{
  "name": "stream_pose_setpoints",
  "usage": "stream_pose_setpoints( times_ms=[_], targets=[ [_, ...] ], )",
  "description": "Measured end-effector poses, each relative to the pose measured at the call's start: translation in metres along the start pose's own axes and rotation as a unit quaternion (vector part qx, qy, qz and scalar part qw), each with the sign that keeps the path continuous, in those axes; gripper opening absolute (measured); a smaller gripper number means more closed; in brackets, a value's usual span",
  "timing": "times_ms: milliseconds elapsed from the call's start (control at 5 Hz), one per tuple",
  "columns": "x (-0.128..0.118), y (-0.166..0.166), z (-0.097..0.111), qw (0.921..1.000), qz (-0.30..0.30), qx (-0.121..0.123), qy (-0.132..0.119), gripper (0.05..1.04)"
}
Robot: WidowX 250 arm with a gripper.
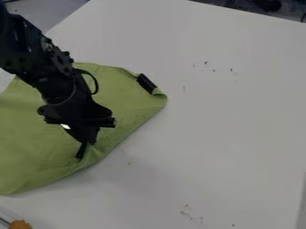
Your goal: Unfold the cloth from top left to bottom right
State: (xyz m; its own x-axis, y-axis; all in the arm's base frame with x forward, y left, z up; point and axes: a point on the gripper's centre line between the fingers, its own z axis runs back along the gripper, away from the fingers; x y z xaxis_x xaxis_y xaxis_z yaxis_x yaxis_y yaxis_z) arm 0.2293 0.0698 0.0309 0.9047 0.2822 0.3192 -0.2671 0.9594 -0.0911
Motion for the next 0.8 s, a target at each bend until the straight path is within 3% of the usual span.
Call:
stream_pose_setpoints(
  times_ms=[200, 400, 600, 800],
  targets=[
    [-0.004, -0.002, -0.002, 0.9997, 0.017, -0.013, 0.013, 0.501],
    [-0.014, -0.007, 0.0, 0.9989, 0.04, -0.008, 0.024, 0.813],
    [-0.024, -0.021, 0.009, 0.9982, 0.055, 0.002, 0.024, 1.007],
    [-0.037, -0.04, 0.024, 0.9971, 0.073, 0.018, 0.008, 1.005]
  ],
)
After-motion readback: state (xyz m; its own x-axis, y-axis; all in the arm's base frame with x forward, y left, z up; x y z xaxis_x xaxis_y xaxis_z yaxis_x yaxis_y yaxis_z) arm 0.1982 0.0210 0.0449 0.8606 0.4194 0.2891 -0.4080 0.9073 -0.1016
